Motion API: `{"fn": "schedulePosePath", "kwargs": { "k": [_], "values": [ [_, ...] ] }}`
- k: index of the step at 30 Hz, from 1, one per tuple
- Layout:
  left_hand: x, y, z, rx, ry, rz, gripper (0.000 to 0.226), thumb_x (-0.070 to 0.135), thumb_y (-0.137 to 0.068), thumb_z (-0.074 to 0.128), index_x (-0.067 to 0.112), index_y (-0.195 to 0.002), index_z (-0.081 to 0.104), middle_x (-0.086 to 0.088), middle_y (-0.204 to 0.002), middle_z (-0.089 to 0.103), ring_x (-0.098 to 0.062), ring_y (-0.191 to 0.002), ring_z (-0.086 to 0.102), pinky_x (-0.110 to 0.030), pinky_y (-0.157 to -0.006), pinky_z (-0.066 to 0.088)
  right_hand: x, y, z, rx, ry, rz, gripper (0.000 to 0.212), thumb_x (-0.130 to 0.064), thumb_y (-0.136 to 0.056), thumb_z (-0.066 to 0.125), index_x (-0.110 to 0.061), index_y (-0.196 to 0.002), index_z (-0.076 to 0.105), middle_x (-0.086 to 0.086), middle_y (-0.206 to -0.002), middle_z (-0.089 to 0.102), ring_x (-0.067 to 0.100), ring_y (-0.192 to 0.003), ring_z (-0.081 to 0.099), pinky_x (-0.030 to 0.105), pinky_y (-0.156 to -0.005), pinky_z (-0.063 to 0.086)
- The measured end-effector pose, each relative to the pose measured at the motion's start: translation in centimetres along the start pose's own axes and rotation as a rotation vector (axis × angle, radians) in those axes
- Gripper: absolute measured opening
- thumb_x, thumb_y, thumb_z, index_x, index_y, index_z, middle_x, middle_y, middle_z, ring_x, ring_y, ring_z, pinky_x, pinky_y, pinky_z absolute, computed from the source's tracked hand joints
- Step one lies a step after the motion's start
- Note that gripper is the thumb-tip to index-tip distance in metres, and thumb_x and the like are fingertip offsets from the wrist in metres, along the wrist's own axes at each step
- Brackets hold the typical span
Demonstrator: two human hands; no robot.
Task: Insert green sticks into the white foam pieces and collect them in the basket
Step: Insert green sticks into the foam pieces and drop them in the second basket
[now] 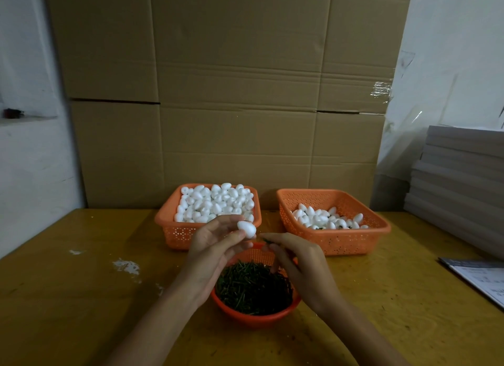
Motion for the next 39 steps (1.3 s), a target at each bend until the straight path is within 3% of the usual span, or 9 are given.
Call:
{"fn": "schedulePosePath", "kwargs": {
  "k": [6,12,18,25,39],
  "values": [
    [0.07,-0.01,0.06,0.003,0.021,0.0,0.032,0.008,-0.081,0.079,0.012,-0.112,0.078,-0.02,-0.12,0.074,-0.034,-0.11,0.074,-0.033,-0.084,0.062,0.04,0.1,-0.17,0.076,-0.057,0.007,0.013,-0.028,-0.101,0.067,-0.026,-0.113,0.066,-0.016,-0.098,0.074,0.006,-0.071,0.074,0.032,-0.066,0.061],
    [0.17,0.05,0.08,-0.042,0.009,0.018,0.029,0.011,-0.076,0.085,0.011,-0.104,0.08,-0.021,-0.121,0.074,-0.032,-0.114,0.073,-0.032,-0.086,0.061,-0.52,0.14,-0.54,0.154,-0.073,-0.036,0.01,-0.026,-0.096,0.072,-0.02,-0.105,0.074,-0.016,-0.092,0.074,0.006,-0.074,0.073,0.032,-0.066,0.061],
    [0.14,0.0,0.05,-0.046,0.031,0.023,0.023,0.001,-0.081,0.075,0.012,-0.1,0.081,-0.021,-0.12,0.075,-0.033,-0.112,0.074,-0.032,-0.085,0.062,-0.77,0.07,-0.93,0.209,-0.027,-0.057,0.018,-0.015,-0.094,0.073,-0.016,-0.11,0.079,-0.014,-0.099,0.078,0.001,-0.087,0.074,0.027,-0.073,0.062],
    [0.19,0.02,0.04,-0.063,0.027,0.022,0.022,0.0,-0.082,0.074,0.006,-0.103,0.076,-0.022,-0.122,0.074,-0.035,-0.115,0.073,-0.034,-0.085,0.063,-0.73,0.02,-0.72,0.182,-0.067,-0.045,0.015,-0.022,-0.096,0.069,-0.011,-0.105,0.073,-0.013,-0.093,0.075,0.001,-0.084,0.074,0.029,-0.072,0.062],
    [0.17,0.28,0.56,-0.091,-0.129,0.014,0.026,-0.005,-0.09,0.071,0.017,-0.098,0.081,-0.014,-0.118,0.077,-0.027,-0.117,0.073,-0.031,-0.086,0.062,-0.68,0.09,-0.6,0.187,-0.08,-0.048,0.016,-0.026,-0.096,0.069,-0.011,-0.1,0.067,-0.011,-0.092,0.075,0.004,-0.083,0.075,0.033,-0.07,0.063]
  ]
}}
Point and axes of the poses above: each hand's wrist, its own y-axis away from the middle knuckle, its own z-axis out of the palm, x = y × z, the point moved 2 cm from there along -y, towards the middle knuckle
